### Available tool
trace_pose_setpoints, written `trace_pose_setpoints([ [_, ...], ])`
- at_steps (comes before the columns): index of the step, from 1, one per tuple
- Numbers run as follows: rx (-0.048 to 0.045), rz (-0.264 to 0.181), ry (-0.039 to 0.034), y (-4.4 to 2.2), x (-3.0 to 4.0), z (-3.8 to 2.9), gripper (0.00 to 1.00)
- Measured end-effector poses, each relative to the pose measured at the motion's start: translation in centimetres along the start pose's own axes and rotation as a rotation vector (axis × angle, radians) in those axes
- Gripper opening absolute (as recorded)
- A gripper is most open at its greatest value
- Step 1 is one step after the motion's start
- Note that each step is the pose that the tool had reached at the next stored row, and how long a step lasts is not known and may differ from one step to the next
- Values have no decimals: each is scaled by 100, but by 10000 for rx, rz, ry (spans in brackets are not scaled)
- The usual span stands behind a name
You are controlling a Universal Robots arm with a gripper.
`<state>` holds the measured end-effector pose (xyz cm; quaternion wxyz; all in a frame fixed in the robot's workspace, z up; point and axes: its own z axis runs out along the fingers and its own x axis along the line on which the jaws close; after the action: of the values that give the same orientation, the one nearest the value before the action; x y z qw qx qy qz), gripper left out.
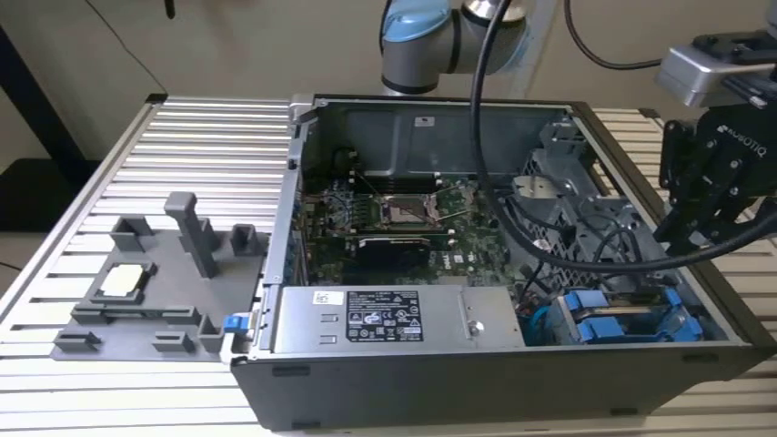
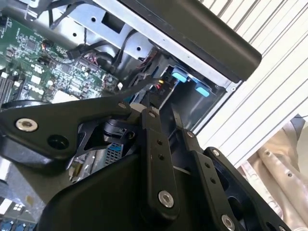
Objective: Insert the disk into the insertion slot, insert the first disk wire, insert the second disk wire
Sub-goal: 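Insert the second disk wire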
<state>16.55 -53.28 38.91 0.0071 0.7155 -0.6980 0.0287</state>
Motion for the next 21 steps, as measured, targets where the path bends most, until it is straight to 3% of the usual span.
trace_pose_setpoints([
  [6, 0, 0, -1, -5, -207, -10, 27],
  [10, 1, 0, -1, 20, -230, -12, 27],
  [13, 11, 0, 1, 127, -232, -15, 27],
  [21, 85, 5, 2, 493, -241, -25, 27],
])
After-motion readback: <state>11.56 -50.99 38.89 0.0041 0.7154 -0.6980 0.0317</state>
